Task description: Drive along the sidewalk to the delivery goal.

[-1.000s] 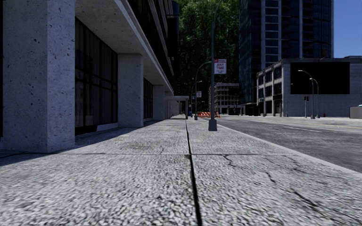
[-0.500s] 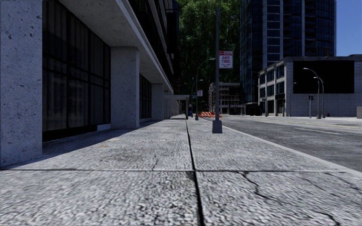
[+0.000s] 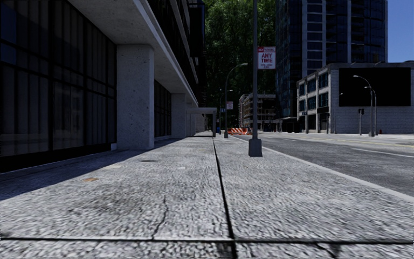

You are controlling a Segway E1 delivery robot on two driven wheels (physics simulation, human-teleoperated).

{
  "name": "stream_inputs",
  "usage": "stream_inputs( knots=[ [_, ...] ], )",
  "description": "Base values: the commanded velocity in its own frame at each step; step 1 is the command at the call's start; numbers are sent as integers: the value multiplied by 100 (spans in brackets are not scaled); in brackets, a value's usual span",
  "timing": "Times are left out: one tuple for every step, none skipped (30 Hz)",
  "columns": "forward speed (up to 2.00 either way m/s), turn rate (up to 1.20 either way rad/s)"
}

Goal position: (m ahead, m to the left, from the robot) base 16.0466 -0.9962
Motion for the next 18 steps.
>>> stream_inputs(
  knots=[
    [200, 0],
    [200, 0],
    [200, 0],
    [200, 0],
    [200, 0],
    [200, 0],
    [200, 0],
    [200, 0],
    [200, 0],
    [200, 0],
    [200, 0],
    [200, 0],
    [200, 0],
    [200, 0],
    [200, 0],
    [200, 0],
    [200, 0],
    [200, 0]
  ],
)
